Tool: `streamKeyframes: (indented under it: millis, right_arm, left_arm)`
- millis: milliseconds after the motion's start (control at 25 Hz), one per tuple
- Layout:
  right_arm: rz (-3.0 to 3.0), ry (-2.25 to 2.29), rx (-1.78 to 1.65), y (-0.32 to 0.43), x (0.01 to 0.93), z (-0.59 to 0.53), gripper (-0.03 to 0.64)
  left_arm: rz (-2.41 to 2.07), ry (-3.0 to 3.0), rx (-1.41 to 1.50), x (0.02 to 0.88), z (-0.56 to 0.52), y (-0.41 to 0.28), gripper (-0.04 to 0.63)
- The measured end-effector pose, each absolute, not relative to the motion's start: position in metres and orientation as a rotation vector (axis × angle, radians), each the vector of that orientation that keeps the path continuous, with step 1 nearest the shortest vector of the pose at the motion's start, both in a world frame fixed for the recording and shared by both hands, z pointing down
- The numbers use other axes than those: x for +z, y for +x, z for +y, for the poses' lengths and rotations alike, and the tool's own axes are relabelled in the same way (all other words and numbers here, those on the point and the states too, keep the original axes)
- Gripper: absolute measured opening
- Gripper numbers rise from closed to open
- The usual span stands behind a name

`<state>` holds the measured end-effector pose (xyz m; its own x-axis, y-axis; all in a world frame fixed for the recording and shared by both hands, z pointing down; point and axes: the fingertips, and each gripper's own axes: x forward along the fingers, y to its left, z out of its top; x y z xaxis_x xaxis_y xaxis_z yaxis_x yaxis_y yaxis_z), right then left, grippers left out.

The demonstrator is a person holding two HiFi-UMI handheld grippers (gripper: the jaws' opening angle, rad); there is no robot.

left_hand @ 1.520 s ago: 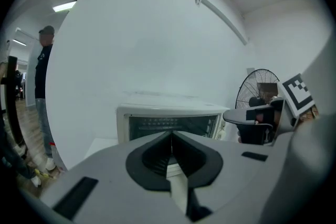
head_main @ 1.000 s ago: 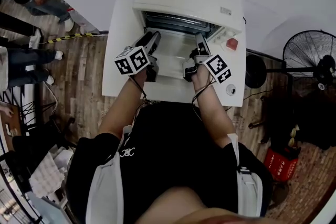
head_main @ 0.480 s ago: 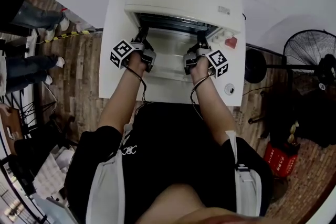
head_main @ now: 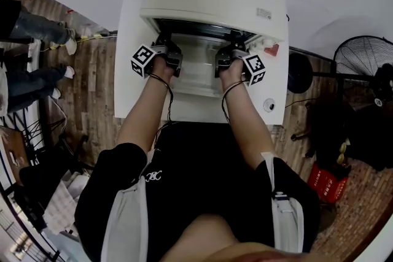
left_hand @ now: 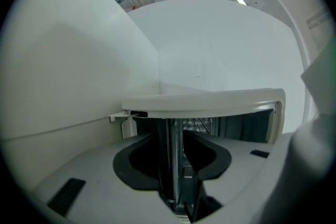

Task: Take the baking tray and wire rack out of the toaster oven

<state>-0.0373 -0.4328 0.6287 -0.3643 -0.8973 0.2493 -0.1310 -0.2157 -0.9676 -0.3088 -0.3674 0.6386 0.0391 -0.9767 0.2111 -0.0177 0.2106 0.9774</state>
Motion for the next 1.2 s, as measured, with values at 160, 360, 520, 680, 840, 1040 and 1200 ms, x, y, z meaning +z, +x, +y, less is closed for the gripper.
streamKeyframes:
  millis: [160,360,520,680,840,1040,1200]
  right_arm:
    - [1.397,-1.232,-1.632,-0.038,0.632,-0.441,0.121]
    - [1.359,-1.233,-1.646,-0.043,0.636,-0.445,0.118]
    - [1.326,-1.251,-1.657,-0.040,0.644,-0.444,0.100]
    - [1.354,-1.245,-1.637,-0.041,0.642,-0.449,0.051]
    - [1.362,-1.261,-1.637,-0.041,0.640,-0.449,0.037]
    - [1.381,-1.265,-1.633,-0.039,0.640,-0.441,0.037]
    - [1.394,-1.270,-1.644,-0.038,0.642,-0.432,0.037]
  left_arm:
    - [-1.282,1.089,-0.999,0.643,-0.375,-0.310,0.152]
    - [-1.287,1.077,-1.031,0.644,-0.380,-0.313,0.152]
    - [-1.280,1.096,-1.030,0.642,-0.386,-0.310,0.152]
    - [-1.259,1.124,-1.050,0.637,-0.393,-0.309,0.086]
    - [-1.244,1.157,-1.058,0.631,-0.394,-0.309,0.029]
    - [-1.205,1.139,-1.083,0.633,-0.386,-0.307,0.026]
    - [-1.194,1.152,-1.067,0.634,-0.378,-0.305,0.026]
